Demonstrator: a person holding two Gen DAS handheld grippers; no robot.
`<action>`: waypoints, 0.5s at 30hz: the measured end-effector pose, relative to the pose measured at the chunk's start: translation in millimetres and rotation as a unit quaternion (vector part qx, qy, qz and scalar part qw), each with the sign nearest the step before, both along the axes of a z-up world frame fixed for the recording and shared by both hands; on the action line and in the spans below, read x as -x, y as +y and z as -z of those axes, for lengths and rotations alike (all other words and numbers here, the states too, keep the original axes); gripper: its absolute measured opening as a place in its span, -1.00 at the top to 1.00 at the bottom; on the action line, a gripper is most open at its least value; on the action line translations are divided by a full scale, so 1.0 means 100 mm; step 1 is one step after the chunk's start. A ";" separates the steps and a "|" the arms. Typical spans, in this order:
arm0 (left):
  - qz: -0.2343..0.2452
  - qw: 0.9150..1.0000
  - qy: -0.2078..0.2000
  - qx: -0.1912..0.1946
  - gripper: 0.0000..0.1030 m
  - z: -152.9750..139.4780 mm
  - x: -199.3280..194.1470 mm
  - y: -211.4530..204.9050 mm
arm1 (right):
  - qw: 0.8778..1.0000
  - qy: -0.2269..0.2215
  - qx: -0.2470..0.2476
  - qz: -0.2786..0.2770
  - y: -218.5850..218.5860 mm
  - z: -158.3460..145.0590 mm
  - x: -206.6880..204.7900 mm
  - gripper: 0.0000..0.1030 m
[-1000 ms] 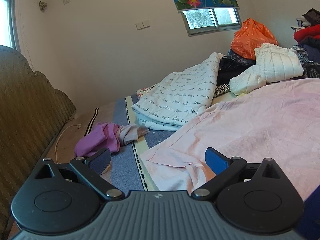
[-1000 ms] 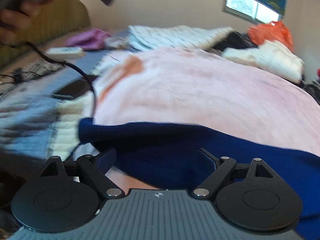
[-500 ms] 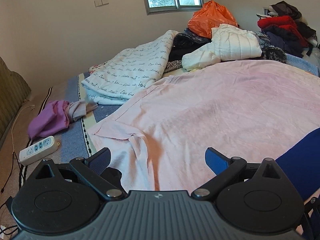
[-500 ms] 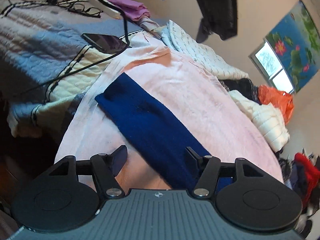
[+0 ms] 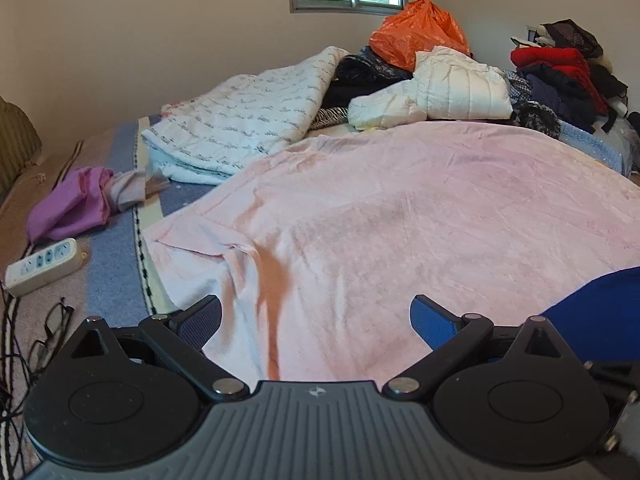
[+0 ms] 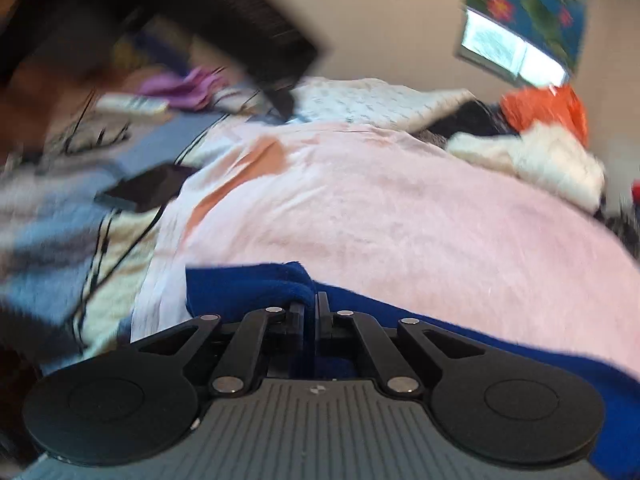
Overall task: Fold small clothes
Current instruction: 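Grasp the cuff of the other sleeve with the right gripper, then lift and carry the sleeve across the sweater front with the right gripper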
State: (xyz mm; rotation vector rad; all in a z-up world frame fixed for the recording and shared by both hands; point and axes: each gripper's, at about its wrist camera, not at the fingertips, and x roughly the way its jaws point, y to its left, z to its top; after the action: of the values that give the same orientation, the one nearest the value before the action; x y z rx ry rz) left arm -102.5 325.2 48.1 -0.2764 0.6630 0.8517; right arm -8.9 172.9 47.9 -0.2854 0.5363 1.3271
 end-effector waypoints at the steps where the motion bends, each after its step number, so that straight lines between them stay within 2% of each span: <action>1: 0.011 1.000 -0.003 0.013 -0.97 0.03 -0.04 -0.03 | 0.997 0.066 -0.027 0.038 -0.16 -0.02 -0.28 0.87; 3: 0.037 0.999 -0.002 0.033 -0.97 0.10 -0.16 -0.12 | 0.978 0.168 -0.067 0.103 -0.51 0.02 -0.72 0.90; 5: 0.066 0.997 0.016 0.040 -0.97 0.20 -0.32 -0.25 | 0.955 0.246 -0.072 0.149 -0.81 0.17 -1.05 0.81; 6: 0.077 0.996 0.024 0.039 -0.97 0.24 -0.38 -0.32 | 0.948 0.264 -0.065 0.166 -0.93 0.28 -1.15 0.80; 7: 0.089 0.995 0.032 0.037 -0.97 0.29 -0.45 -0.42 | 0.944 0.271 -0.057 0.179 -1.01 0.36 -1.20 0.65; 9: 0.114 0.992 0.047 0.030 -0.97 0.35 -0.56 -0.60 | 0.934 0.291 -0.046 0.202 -1.10 0.55 -1.27 0.55; 10: 0.125 0.990 0.053 0.026 -0.97 0.38 -0.60 -0.68 | 0.928 0.308 -0.057 0.201 -1.14 0.63 -1.30 0.34; 11: 0.134 0.989 0.058 0.019 -0.97 0.40 -0.63 -0.76 | 0.921 0.327 -0.074 0.199 -1.17 0.68 -1.33 0.28; 12: 0.146 0.987 0.065 0.010 -0.97 0.43 -0.67 -0.85 | 0.915 0.341 -0.090 0.197 -1.18 0.72 -1.36 0.14; 13: 0.156 0.985 0.073 0.000 -0.97 0.45 -0.70 -0.92 | 0.912 0.347 -0.100 0.196 -1.18 0.73 -1.37 0.01; 15: 0.167 0.982 0.085 -0.019 -0.97 0.48 -0.74 -1.03 | 0.915 0.336 -0.103 0.197 -1.10 0.70 -1.38 -0.16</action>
State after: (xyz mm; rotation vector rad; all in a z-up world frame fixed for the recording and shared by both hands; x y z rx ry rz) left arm -28.1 221.9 -0.3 -0.0535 0.8254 0.5683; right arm 129.1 62.4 -21.6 0.4601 0.9633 1.0488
